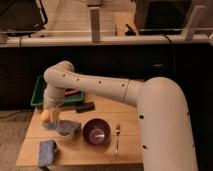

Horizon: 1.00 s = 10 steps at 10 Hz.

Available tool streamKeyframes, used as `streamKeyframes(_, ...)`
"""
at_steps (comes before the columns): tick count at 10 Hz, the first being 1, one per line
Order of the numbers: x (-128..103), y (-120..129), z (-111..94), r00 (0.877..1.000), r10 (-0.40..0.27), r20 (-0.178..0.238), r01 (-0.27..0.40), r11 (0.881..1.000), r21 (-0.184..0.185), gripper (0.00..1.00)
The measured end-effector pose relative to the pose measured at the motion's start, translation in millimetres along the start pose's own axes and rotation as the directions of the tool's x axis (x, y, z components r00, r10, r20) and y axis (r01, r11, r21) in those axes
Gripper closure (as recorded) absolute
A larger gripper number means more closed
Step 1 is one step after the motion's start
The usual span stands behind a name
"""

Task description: Place apple in table surface

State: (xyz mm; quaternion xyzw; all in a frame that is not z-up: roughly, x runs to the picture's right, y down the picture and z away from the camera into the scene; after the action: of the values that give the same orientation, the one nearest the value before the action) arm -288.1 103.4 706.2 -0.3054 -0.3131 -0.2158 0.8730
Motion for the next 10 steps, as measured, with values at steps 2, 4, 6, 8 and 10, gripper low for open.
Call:
streamKeyframes(2,-1,-3,-13,1.000,0.005,-0.012,-0.004,1.000,0.014,1.00)
streamKeyframes(4,7,-4,-11,1.000,0.017,-0.013,-0.017,1.000,0.016,1.00)
streamKeyframes(6,21,3,2,0.999,0.036,-0.018,-0.035,0.999,0.026,1.00)
streamKeyframes(8,42,23,-1,0.996,0.083,-0.023,-0.081,0.995,0.055,1.00)
streamKeyframes(10,60,48,-21,0.991,0.131,-0.026,-0.127,0.986,0.111,1.00)
